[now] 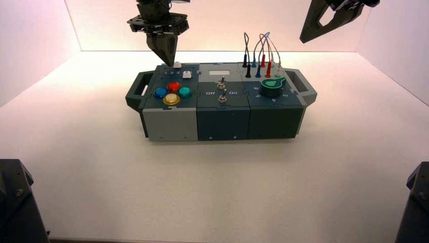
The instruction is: Move the top slider to position 3.
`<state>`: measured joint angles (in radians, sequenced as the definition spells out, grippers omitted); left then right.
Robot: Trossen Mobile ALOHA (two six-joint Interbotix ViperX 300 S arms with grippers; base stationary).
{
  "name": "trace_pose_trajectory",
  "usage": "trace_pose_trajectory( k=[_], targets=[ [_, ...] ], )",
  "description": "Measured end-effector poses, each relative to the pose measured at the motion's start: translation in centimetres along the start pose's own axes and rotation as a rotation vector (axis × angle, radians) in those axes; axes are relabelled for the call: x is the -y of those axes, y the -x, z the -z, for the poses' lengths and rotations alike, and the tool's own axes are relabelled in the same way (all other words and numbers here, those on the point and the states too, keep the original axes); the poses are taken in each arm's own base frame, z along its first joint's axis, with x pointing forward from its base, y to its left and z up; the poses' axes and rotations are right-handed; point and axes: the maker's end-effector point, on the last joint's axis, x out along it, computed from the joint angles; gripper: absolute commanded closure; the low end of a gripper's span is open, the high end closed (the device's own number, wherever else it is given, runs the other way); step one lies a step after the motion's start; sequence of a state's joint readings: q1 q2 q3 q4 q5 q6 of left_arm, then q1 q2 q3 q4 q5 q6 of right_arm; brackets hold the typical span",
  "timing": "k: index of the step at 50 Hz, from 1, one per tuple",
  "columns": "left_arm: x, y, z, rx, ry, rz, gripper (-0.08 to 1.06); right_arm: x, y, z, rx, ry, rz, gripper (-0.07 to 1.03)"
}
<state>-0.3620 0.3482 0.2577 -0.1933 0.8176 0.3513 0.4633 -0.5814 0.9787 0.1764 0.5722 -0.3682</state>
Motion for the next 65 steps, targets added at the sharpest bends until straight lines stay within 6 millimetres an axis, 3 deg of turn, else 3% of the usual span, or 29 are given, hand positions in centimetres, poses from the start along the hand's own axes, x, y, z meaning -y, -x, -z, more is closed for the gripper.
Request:
trace_pose_trajectory(
  k=[65],
  targets=[
    [-0.13,-0.58,-0.32,-0.007,0.0,0.003,1.01,0.07,0.04,0.0,0.001,0.001,0.003,0.98]
  ],
)
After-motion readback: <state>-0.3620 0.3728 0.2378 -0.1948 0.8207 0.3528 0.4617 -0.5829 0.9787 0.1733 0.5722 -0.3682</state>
